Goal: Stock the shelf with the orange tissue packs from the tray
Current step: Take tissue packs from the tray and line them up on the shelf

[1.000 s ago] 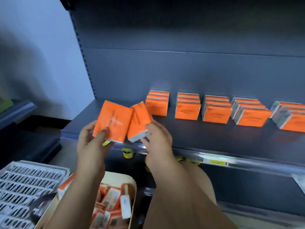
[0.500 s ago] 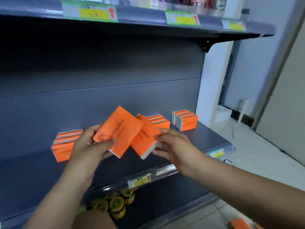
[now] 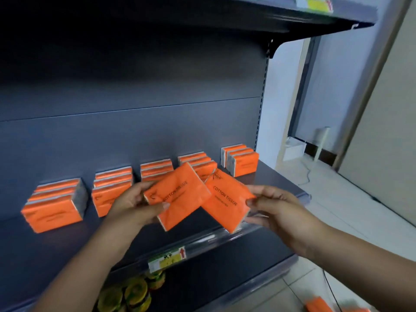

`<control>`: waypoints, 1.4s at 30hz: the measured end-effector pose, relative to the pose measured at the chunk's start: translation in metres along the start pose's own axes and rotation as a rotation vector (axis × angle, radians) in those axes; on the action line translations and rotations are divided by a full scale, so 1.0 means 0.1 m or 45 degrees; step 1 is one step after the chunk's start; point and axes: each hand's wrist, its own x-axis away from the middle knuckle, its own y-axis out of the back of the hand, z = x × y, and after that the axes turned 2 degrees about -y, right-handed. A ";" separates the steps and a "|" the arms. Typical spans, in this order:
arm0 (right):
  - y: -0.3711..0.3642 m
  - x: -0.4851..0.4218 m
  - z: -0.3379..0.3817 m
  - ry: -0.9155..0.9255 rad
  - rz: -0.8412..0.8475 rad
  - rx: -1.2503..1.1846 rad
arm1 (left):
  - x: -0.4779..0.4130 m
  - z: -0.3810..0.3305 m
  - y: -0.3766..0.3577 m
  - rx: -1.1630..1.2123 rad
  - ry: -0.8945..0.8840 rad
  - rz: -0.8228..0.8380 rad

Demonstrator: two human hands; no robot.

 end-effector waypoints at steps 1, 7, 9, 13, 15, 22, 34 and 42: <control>0.03 -0.03 -0.02 0.000 0.002 0.000 | -0.03 0.02 -0.03 0.013 -0.011 -0.033; 0.33 -0.15 -0.09 0.036 -0.053 -0.061 | -0.17 0.03 -0.50 0.265 -0.057 -0.205; 0.44 -0.20 -0.11 0.040 -0.111 -0.081 | -0.22 0.01 -0.74 0.310 -0.076 -0.190; 0.64 -0.33 -0.12 0.064 -0.180 0.015 | -0.31 0.06 -1.08 0.201 -0.106 -0.131; 0.70 -0.45 -0.14 0.057 -0.211 0.028 | -0.38 0.10 -1.18 0.156 -0.089 -0.113; 0.82 -0.81 -0.11 0.045 -0.175 0.306 | -0.62 0.28 -1.23 -0.012 -0.062 -0.117; 1.15 -1.49 0.01 0.256 -0.341 0.685 | -0.79 0.61 -1.10 -0.269 -0.048 -0.162; 1.30 -1.74 -0.21 0.446 -0.219 1.744 | -0.91 0.70 -1.12 -0.188 0.001 -0.237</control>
